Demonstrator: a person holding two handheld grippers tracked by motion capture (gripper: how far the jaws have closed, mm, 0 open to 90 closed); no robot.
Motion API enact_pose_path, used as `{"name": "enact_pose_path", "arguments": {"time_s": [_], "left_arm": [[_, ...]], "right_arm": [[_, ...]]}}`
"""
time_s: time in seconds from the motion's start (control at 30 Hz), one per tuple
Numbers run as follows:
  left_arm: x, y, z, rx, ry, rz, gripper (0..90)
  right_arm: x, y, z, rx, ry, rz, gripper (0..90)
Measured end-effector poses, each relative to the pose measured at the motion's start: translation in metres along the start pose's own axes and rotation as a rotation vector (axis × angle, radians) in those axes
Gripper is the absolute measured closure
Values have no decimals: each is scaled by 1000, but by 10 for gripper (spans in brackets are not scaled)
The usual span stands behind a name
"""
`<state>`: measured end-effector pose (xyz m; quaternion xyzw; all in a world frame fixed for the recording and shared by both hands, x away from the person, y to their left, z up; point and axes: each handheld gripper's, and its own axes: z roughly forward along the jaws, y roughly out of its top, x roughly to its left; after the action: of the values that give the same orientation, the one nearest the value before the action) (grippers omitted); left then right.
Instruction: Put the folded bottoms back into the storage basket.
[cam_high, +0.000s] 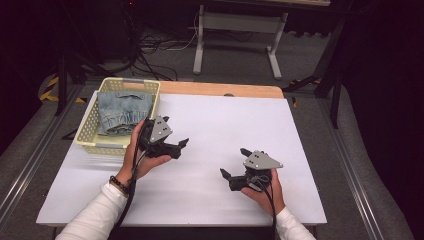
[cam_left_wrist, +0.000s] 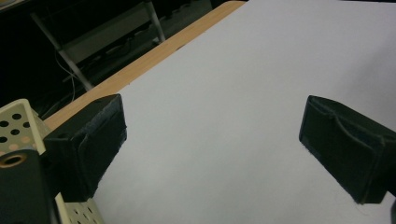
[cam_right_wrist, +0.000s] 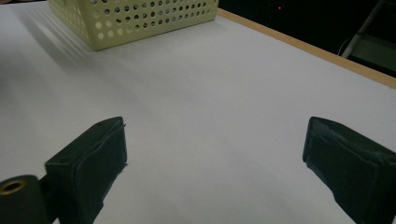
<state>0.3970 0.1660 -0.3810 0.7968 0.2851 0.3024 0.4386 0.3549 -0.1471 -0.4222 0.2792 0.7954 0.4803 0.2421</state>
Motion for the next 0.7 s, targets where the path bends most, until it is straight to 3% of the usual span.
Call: {"name": "enact_pose_path", "arguments": {"time_s": [0.7], "left_arm": [[-29, -31, -21, -34, -28, 68, 87]], "right_arm": [[4, 0, -2, -20, -9, -24, 70]]}}
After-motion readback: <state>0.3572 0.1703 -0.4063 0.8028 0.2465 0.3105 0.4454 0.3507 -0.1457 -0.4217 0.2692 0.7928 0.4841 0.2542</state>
